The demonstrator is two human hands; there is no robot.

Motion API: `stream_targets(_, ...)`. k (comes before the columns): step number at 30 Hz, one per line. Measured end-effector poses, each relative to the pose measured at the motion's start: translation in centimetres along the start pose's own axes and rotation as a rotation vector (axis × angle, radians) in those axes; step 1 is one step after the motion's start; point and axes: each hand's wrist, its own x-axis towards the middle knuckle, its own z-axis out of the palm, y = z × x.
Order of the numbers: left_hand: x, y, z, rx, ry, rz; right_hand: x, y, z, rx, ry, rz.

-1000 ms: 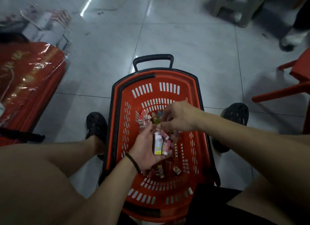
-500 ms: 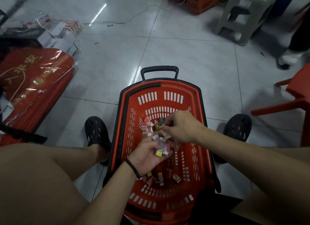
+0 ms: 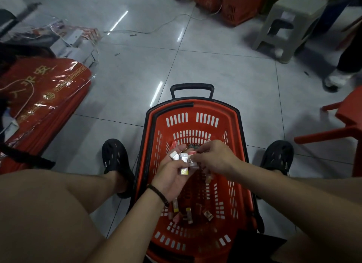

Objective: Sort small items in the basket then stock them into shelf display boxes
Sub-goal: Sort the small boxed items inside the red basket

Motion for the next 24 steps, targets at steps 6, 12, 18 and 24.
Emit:
stream_targets(6, 0.0, 5.6, 1.0, 0.286, -0.066, -0.126, 0.9, -1.3, 0.5, 0.406, 0.039, 0.048)
stream_targets(12, -0.3, 15.9, 0.1, 1.069, -0.166, -0.305, 4.6, 2.9, 1.9, 0.438, 0.146, 0.213)
stream_targets(18, 2.2, 18.2, -0.6, 1.149, -0.232, -0.283, 9.3, 8.5, 10.4, 0.332, 0.140, 0.397)
stream_targets(24, 4.8, 17.8, 0.4, 1.391, -0.288, -0.128, 11.9, 11.5, 17.2, 0.484, 0.140, 0.535)
